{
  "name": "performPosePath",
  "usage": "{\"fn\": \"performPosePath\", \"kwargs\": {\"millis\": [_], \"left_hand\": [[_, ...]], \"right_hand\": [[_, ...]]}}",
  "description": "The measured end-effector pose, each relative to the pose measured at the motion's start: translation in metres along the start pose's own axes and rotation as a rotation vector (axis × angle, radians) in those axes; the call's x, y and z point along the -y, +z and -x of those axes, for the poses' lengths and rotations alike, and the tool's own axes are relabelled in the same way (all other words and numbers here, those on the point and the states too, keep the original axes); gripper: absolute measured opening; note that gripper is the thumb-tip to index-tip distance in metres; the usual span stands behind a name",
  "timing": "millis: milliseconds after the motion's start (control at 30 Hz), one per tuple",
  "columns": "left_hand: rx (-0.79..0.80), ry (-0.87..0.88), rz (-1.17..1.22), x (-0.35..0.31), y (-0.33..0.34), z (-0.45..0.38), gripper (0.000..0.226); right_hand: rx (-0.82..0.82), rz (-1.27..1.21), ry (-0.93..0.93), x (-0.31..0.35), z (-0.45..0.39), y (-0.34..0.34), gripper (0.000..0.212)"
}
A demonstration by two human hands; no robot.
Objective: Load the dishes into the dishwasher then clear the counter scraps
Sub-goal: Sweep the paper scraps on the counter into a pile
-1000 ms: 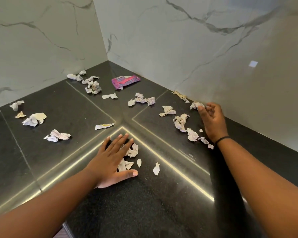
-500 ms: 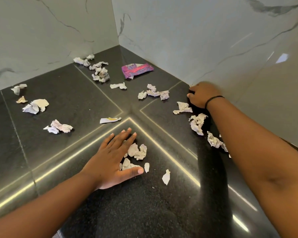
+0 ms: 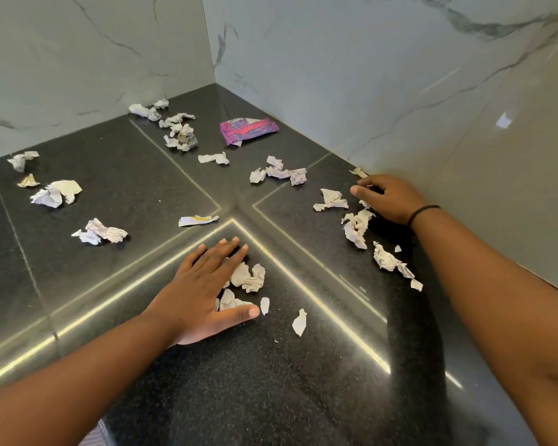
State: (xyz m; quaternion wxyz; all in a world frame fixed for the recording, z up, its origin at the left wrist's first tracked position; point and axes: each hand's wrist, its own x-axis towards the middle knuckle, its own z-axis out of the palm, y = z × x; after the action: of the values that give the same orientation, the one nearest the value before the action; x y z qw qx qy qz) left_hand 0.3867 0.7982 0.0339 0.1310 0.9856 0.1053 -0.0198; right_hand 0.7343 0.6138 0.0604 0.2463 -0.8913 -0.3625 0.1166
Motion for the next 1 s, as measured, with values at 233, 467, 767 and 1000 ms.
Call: {"fn": "performPosePath", "kwargs": {"millis": [233,467,767,1000], "left_hand": [[0.016,-0.009,-0.012,-0.001,-0.002,0.0,0.097],[0.005,0.004,-0.02,0.001,0.001,-0.001,0.097],[0.003,0.012,-0.031,0.001,0.001,-0.001,0.101],[0.027,0.011,-0.04,0.0,-0.001,-0.001,0.107]], "right_hand": [[-0.083,0.0,0.009,0.011,0.041,0.004,0.036],[-0.416,-0.204,0.009,-0.007,0.111,-0.011,0.018],[-0.014,0.169,0.085,-0.042,0.15,0.006,0.136],[0.111,0.11,-0.199,0.013,0.108,0.033,0.117]]}}
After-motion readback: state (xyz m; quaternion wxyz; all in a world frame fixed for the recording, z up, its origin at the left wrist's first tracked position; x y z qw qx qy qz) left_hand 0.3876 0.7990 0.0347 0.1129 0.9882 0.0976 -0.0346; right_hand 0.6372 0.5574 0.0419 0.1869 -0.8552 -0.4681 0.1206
